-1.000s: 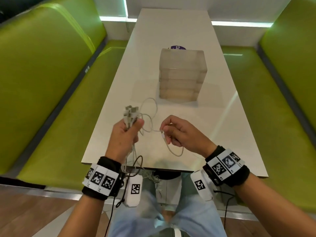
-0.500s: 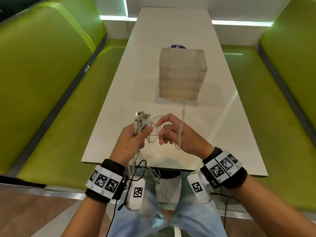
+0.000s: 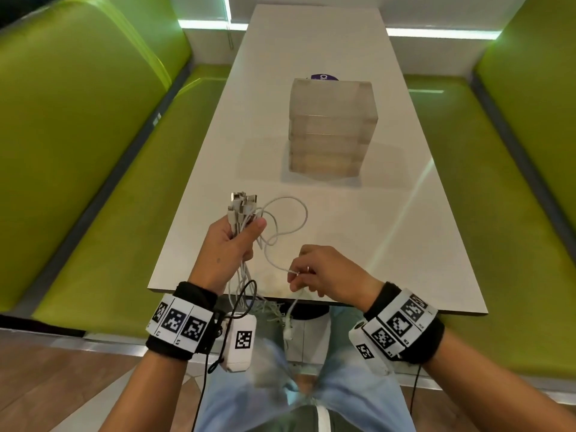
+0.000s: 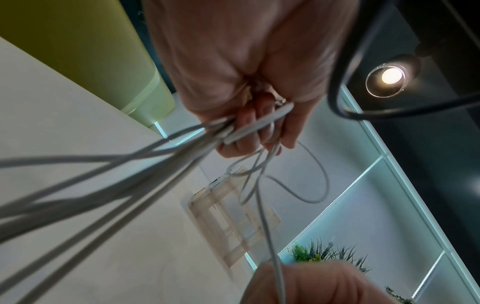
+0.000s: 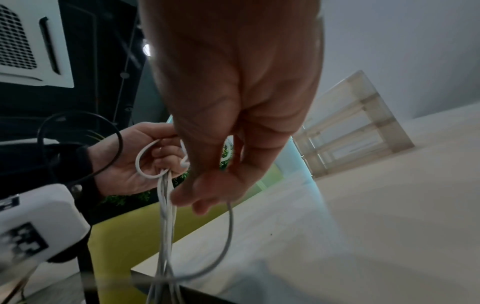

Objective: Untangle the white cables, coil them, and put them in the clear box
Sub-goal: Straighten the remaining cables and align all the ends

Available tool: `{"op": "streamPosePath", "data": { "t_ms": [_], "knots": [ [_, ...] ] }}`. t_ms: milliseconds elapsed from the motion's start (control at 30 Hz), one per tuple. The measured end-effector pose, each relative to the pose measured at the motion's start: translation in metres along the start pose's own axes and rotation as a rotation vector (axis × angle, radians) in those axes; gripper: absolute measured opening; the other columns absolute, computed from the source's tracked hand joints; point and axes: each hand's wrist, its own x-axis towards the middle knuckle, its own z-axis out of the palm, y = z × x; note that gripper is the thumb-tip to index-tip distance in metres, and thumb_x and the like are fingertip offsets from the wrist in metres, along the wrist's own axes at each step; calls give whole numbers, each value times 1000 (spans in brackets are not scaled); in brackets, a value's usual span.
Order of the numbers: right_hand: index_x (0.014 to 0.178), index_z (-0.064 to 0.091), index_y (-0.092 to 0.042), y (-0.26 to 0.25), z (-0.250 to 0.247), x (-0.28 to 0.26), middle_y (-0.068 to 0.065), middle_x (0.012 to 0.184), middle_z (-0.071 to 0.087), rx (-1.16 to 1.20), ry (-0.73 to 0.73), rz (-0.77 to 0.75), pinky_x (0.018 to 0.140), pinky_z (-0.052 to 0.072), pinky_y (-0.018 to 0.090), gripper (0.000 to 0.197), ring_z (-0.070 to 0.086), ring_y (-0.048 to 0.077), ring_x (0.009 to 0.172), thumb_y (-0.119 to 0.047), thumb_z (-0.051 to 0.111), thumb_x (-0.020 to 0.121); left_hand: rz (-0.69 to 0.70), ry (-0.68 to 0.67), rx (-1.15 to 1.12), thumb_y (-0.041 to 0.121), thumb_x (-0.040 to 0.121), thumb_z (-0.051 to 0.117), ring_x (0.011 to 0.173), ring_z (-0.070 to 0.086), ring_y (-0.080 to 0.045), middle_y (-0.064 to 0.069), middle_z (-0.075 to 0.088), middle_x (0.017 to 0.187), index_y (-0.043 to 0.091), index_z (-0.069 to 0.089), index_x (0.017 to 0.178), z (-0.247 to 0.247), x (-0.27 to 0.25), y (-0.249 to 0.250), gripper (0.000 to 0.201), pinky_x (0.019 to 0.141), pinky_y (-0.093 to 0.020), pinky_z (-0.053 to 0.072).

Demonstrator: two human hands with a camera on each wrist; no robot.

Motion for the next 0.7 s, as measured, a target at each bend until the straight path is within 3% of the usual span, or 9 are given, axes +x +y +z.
{"op": "streamPosePath", "data": {
  "t_ms": [100, 233, 300, 367, 467, 567, 633, 700],
  "knots": [
    [87, 70, -4, 0, 3, -5, 6, 81, 62, 67, -162, 50, 47, 49, 24, 13, 56, 14, 53, -13, 73, 79, 11, 2, -16, 19, 92, 60, 47, 25, -13, 7, 29, 53, 17, 50, 67, -2, 1, 0, 27, 45, -23, 28],
    [88, 60, -9, 5, 6, -6, -2, 61, 60, -25, -225, 135, 44, 46, 24, 27, 57, 17, 47, -16, 80, 71, 11, -1, -22, 18, 91, 61, 47, 24, -14, 7, 29, 53, 21, 48, 63, -1, 1, 0, 31, 45, -24, 26],
    [87, 57, -11, 10, 7, -6, 6, 68, 67, 40, -262, 187, 49, 49, 25, 29, 62, 18, 51, -14, 81, 70, 7, 0, -13, 17, 91, 61, 48, 23, -14, 6, 28, 53, 21, 48, 63, 0, 0, 1, 31, 45, -25, 25],
    [91, 59, -17, 13, 3, -7, 6, 86, 70, 25, -274, 208, 59, 52, 25, 33, 68, 20, 66, -18, 83, 68, -2, -5, -4, 16, 91, 61, 48, 24, -15, 5, 29, 53, 19, 47, 65, 0, -1, 2, 30, 46, -26, 25],
    [106, 58, -18, 15, -17, -9, -1, 104, 62, 25, -229, 258, 64, 54, 26, 43, 66, 19, 69, -18, 82, 70, -22, -60, 32, 14, 91, 61, 48, 26, -14, 7, 32, 53, 24, 49, 61, 0, -4, 4, 34, 47, -25, 27],
    [122, 53, -19, 12, -44, -8, 0, 123, 56, -15, -90, 192, 74, 55, 29, 40, 66, 21, 80, -11, 67, 85, -55, -121, 91, 15, 90, 62, 47, 31, -10, 11, 37, 51, 23, 51, 62, 3, -6, 7, 31, 48, -23, 32],
    [129, 50, -18, 2, -56, -9, 0, 131, 54, 177, 62, 71, 86, 55, 32, 36, 65, 20, 99, -11, 54, 94, -65, -150, 134, 16, 90, 63, 47, 36, -6, 12, 42, 50, 19, 54, 67, 6, -7, 7, 24, 49, -21, 35],
    [133, 48, -20, -13, -60, -12, -1, 133, 54, 450, 148, -10, 92, 53, 31, 38, 62, 14, 110, -24, 49, 96, -66, -183, 172, 16, 89, 64, 48, 39, -4, 12, 46, 51, 19, 58, 72, 10, -8, 7, 18, 49, -20, 37]
  ]
}}
